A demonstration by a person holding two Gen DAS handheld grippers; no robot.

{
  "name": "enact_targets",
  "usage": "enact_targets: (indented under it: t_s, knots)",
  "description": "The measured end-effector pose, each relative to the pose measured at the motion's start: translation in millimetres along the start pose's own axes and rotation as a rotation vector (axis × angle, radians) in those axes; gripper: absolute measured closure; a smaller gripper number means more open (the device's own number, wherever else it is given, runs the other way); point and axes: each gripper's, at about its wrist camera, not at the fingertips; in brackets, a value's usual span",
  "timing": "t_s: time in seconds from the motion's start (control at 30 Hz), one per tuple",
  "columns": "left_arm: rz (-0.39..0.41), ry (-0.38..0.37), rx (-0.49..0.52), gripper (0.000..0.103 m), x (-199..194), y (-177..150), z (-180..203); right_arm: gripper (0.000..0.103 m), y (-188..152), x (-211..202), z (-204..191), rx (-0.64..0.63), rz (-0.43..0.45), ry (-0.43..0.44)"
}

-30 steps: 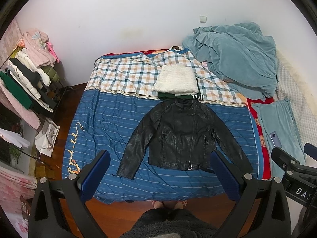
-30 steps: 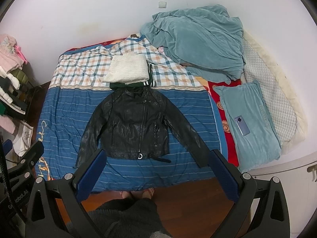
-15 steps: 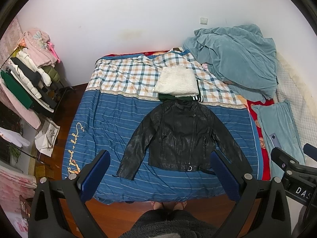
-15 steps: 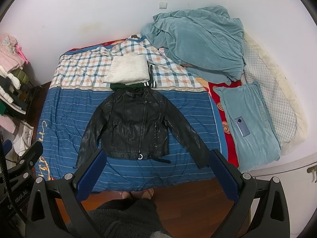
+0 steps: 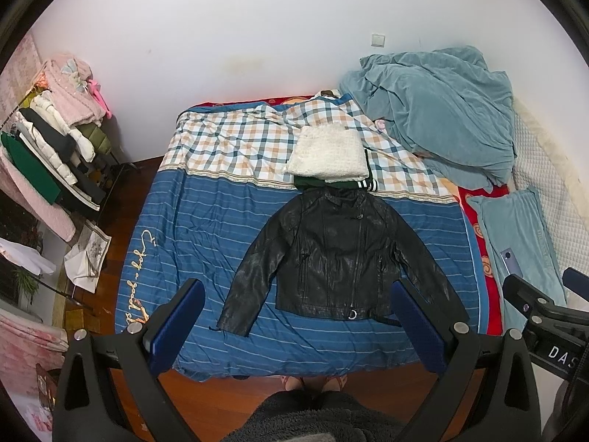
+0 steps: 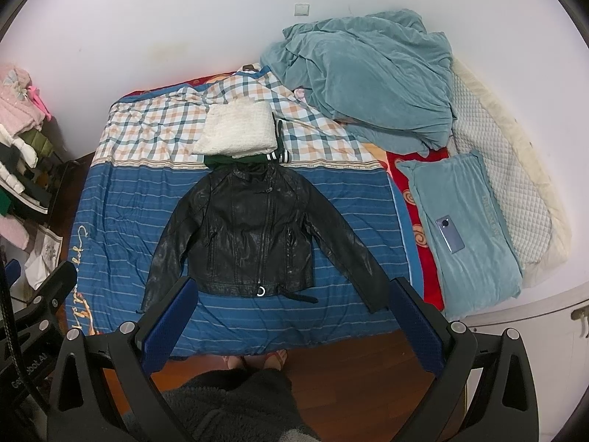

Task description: Fold large clothes

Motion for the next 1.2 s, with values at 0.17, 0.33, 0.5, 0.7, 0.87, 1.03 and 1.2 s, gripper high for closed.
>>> enact_targets:
  t_s: [0.17, 0.33, 0.5, 0.7, 0.87, 1.03, 1.2]
  knots:
    - [0.002, 0.0, -0.001, 0.0, -0.6, 0.5, 1.0, 0.0, -1.4, -8.2, -3.3, -0.001, -0.002, -0.002]
    - [0.003, -0.003, -0.001, 0.0, -0.7, 1.0, 1.5, 0.0, -0.6, -5.6, -1.8, 0.0, -0.001, -0.002]
    - [-0.004, -0.009, 0.004, 0.0, 4.9, 12.8, 3.7, 0.0, -1.0, -6.7, -4.5, 0.005, -0.003, -0.004]
    - [0.05, 0.052, 0.006, 0.0, 42.8, 25.2, -3.5, 0.0, 1.7, 15.9, -5.1, 0.035, -0.007, -0.017]
    - [0.046, 0.089, 0.029, 0.0, 115.7, 5.0, -15.9, 0.0, -15.0, 79.6, 8.2, 0.185, -0.003, 0.002]
    - [-0.023, 0.122, 0.093, 0.0, 204.5, -25.1, -0.4, 0.023, -72.2, 173.8, 59.5, 0.447, -0.104, -0.054]
    - [-0.105, 0.167, 0.122, 0.0, 284.8, -67.6, 17.8, 0.036, -155.6, 274.9, 123.4, 0.716, -0.196, -0.062]
Point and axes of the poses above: each gripper's, at about its wrist camera, not at the fingertips, and x roughly the way its jaws point, z to its right, y to its top, and after that the axes turned 12 degrees about z, right-handed
